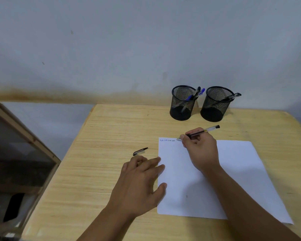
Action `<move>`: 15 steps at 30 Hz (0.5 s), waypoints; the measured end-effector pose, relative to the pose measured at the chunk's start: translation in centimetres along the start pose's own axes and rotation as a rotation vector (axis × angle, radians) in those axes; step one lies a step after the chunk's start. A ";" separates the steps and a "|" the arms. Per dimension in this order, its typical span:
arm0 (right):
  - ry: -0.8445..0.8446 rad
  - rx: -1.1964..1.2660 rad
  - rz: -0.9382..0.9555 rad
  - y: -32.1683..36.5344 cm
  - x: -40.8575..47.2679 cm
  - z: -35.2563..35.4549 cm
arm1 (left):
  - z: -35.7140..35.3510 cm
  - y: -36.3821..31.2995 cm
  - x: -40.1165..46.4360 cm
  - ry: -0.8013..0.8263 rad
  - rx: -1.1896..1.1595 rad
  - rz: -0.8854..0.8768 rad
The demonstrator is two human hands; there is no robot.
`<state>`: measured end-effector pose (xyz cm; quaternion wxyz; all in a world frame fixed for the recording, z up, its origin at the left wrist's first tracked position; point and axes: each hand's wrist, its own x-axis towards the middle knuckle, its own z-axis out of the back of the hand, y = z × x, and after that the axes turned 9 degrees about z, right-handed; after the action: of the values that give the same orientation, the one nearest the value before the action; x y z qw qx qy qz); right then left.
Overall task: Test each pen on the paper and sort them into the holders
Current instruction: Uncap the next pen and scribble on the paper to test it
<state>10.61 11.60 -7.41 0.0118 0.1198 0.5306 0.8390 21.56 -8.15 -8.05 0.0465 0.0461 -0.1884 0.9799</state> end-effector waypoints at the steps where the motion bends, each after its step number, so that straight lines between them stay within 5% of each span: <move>1: -0.001 -0.011 0.000 -0.1 0.1 0.0 | -0.1 0.0 0.0 -0.005 -0.004 0.002; 15: -0.012 -0.086 0.033 -0.1 0.3 -0.4 | -0.3 0.2 0.1 -0.012 -0.068 0.024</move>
<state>10.27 11.34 -7.60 0.0064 0.1328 0.4920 0.8604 21.44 -8.23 -8.40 0.0353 0.0482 -0.2222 0.9732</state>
